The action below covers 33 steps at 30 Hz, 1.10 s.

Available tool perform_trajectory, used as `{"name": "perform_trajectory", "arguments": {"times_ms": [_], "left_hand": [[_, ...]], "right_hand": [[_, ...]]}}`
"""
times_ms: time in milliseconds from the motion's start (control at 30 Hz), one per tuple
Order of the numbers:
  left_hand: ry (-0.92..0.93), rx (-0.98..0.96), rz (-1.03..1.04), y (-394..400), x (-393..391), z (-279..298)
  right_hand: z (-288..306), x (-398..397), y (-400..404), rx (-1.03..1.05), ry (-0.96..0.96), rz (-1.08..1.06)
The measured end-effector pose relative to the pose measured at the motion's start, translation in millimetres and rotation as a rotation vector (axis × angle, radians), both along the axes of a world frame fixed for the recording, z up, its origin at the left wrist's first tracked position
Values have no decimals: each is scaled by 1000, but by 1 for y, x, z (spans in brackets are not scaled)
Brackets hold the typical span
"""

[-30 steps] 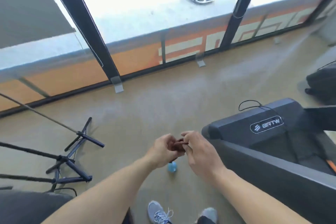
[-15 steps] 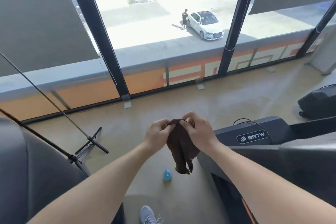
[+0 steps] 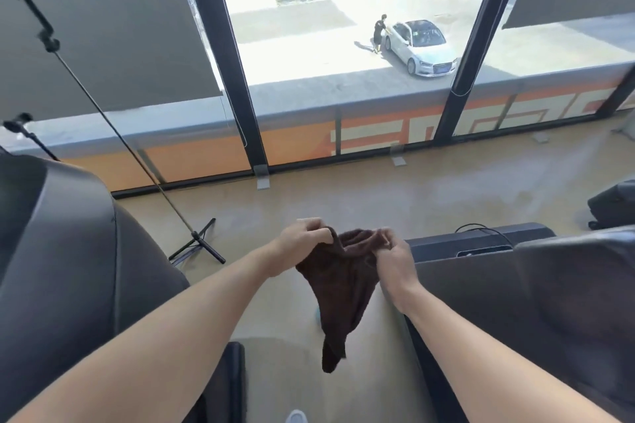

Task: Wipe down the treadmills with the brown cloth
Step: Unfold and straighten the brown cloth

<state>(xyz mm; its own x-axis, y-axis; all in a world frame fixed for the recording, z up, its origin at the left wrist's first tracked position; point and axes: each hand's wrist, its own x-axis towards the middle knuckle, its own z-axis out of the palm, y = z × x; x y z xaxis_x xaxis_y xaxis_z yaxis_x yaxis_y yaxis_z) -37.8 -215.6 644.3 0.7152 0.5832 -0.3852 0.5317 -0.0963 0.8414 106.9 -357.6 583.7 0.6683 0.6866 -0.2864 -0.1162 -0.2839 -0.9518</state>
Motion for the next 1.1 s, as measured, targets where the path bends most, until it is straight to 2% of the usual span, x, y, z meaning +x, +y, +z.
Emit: {"name": "perform_trajectory", "arguments": {"times_ms": [67, 133, 233, 300, 367, 467, 567, 700, 800, 1000, 1100], "left_hand": [[92, -75, -184, -2, -12, -7], [126, 13, -286, -5, -17, -15], [42, 163, -149, -4, -16, -31], [-54, 79, -61, 1, -18, -35], [-130, -58, -74, 4, -18, -41], [-195, -62, -24, 8, -14, -37], [-262, 1, 130, 16, -9, -15], [-305, 219, 59, 11, 0, 11], [-391, 261, 59, 8, 9, 35], [-557, 250, 248, 26, 14, 126], [-589, 366, 277, 44, 8, 156]], "right_hand": [[13, -10, 5, -4, -78, 24], [25, -19, 13, -24, -157, 89], [37, -26, 25, -30, -263, 128], [38, -29, 28, -41, -280, 128], [40, -29, 29, -51, -266, 120], [47, -25, 26, -18, -189, 115], [52, -20, 14, -10, -47, 146], [34, -23, -1, -68, 59, 283], [16, -32, -6, -152, 50, 383], [-40, -43, -26, -295, 69, 453], [-52, -50, -27, -328, 28, 477]]}}
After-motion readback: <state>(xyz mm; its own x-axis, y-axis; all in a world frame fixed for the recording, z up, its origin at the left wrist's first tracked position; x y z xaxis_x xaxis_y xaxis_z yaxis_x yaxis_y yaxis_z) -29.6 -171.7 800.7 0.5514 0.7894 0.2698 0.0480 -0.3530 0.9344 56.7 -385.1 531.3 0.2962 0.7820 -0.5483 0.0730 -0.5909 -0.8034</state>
